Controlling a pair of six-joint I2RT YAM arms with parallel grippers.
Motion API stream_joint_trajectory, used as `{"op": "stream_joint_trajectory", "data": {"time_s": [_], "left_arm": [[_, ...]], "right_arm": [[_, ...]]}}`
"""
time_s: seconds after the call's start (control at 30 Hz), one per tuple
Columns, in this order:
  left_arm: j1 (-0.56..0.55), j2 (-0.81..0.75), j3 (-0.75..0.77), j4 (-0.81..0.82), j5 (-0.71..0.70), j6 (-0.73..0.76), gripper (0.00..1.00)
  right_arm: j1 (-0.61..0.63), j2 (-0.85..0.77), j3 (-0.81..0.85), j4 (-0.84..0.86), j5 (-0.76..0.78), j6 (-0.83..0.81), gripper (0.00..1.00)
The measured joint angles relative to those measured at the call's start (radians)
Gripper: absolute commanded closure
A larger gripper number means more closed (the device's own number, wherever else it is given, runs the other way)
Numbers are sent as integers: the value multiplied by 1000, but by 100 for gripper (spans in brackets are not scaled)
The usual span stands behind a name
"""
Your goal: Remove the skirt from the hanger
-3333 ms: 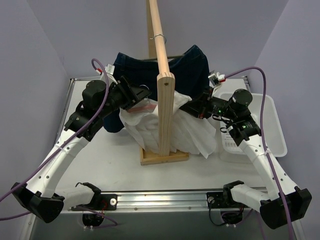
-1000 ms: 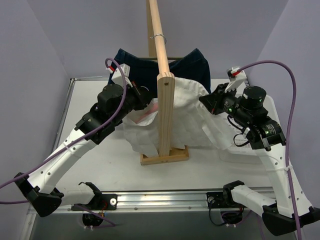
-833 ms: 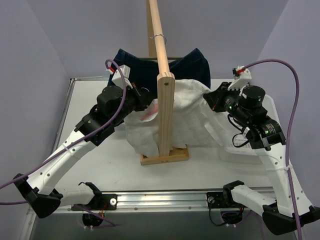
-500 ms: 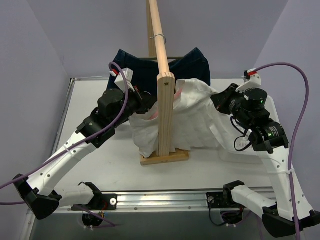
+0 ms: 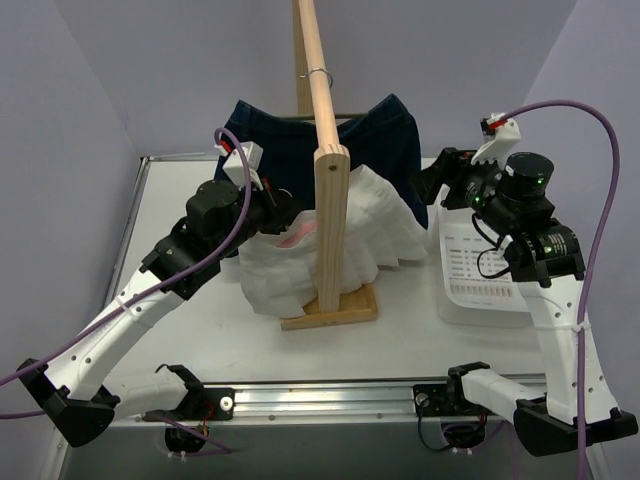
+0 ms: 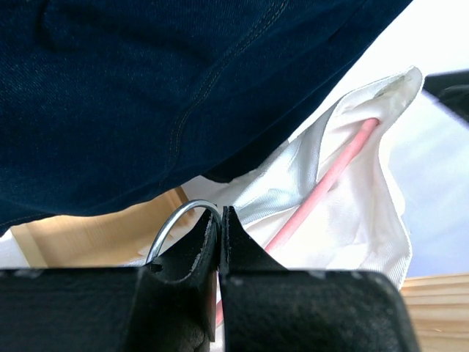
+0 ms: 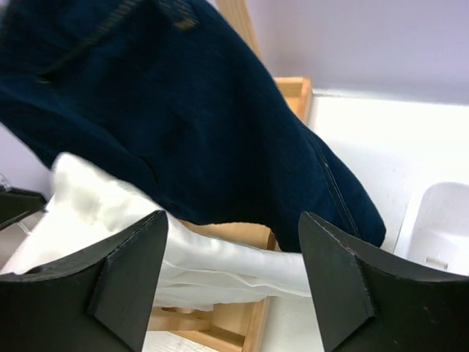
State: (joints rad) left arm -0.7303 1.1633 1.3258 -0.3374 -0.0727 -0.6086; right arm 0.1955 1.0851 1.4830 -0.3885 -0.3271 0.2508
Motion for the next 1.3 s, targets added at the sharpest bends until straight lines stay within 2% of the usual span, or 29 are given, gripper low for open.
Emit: {"op": "stream_joint_trajectory", "data": {"time_s": [0.2,0.37,0.57,0.83,1.07,1.3], "left_arm": [[0,0,0,-12,3,12,98],[0,8,0,-14,13,18,98],[0,19,1,-14,25,18,98],[0,28,8,-18,30,19,98],[0,30,8,-18,33,18,98],[0,30,11,-19,34,18,98]], "right_arm": [[0,15,41,6,-173,-59,36],[0,48,40,62,-339,-41,40],[3,122,51,99,-443,-23,42],[42,167,53,118,-483,-13,44],[56,174,64,124,-493,-13,57],[61,183,68,140,-494,-12,60]]}}
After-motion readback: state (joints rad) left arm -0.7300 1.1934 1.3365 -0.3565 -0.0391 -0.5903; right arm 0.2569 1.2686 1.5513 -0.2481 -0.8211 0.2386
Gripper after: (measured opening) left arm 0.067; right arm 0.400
